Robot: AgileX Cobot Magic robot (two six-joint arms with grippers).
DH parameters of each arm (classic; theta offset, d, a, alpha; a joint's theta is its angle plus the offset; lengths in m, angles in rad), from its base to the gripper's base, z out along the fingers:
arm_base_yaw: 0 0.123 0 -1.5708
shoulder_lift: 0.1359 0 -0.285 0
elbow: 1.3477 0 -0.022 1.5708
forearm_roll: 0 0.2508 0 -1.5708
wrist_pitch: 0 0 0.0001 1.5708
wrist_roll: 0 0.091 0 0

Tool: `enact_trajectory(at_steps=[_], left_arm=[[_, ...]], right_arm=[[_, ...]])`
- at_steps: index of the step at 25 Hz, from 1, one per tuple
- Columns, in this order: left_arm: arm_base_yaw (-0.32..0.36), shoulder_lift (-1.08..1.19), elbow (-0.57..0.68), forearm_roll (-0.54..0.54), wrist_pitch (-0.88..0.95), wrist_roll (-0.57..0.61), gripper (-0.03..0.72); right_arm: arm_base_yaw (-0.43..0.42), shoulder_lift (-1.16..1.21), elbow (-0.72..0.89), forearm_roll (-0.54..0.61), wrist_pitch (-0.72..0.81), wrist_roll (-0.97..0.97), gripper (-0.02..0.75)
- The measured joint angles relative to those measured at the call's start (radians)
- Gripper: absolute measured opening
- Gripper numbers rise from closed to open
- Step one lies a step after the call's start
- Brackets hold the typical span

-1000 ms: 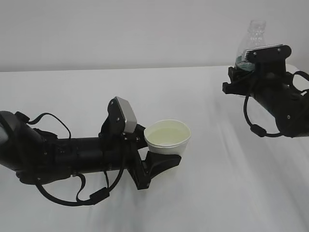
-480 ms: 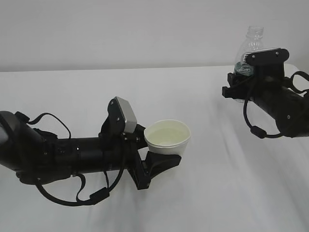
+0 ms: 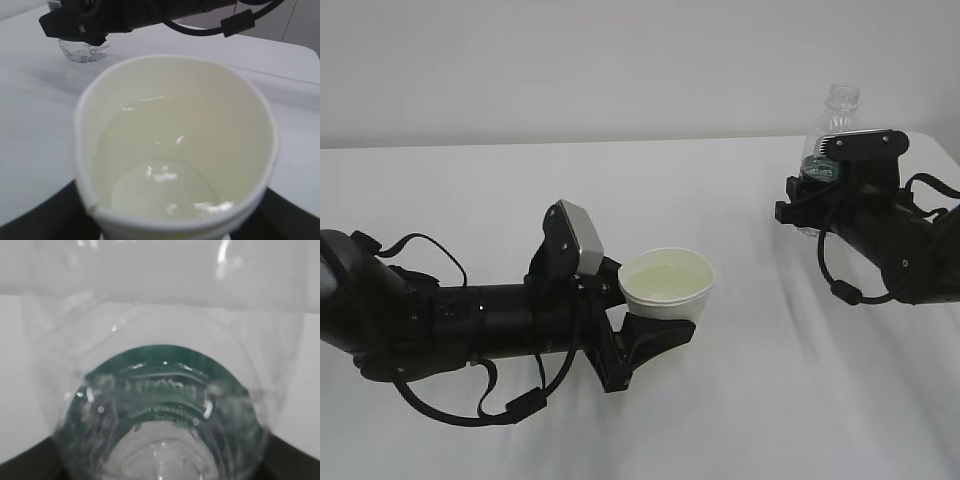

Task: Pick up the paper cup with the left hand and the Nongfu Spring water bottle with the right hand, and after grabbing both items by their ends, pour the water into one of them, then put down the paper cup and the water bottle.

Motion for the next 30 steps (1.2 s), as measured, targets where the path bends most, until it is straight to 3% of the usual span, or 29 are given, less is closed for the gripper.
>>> enact_trajectory(at_steps=[21,30], left_arm=[[0.0,0.0,0.0,-0.004,0.0,0.0,0.483],[0.0,0.0,0.0,-0.099,0.009,0.014,0.483]], right_arm=[[0.0,0.076,0.0,-0.022,-0.164,0.004,0.466],[0.0,0.076,0.0,-0.022,-0.171,0.005,0.466]])
